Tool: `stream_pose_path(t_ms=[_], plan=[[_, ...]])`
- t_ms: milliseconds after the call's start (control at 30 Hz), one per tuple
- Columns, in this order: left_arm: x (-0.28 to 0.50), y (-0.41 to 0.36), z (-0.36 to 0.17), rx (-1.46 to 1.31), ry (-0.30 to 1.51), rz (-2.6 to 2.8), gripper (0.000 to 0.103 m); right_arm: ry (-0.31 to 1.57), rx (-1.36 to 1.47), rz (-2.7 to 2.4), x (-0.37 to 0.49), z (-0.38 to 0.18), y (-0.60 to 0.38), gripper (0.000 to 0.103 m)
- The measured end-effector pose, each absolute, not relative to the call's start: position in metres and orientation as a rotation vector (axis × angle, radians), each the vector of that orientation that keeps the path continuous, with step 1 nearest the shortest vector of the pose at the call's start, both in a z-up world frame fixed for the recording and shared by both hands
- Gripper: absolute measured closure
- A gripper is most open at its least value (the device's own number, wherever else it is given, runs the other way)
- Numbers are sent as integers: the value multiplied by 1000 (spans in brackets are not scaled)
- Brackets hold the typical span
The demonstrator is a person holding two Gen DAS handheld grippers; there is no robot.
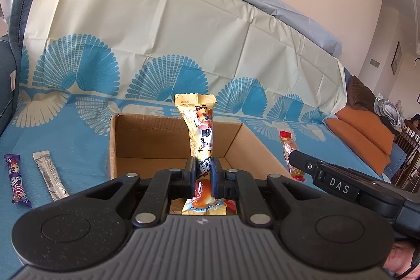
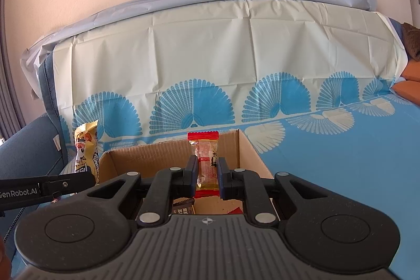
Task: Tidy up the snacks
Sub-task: 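Hold the yellow bar and red-capped candy above the open box, then open both grippers to drop the two candies into the box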
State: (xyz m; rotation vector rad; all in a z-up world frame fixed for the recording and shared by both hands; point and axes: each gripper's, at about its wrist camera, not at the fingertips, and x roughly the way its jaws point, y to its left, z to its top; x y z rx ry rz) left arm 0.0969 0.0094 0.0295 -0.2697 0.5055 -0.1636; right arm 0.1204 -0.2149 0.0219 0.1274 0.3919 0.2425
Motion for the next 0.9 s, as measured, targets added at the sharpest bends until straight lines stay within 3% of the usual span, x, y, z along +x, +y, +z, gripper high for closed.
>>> stream_pose_path(t_ms=[900], plan=[[98, 5, 31, -287, 497, -195, 91, 392, 115, 245, 121, 21, -212, 87]])
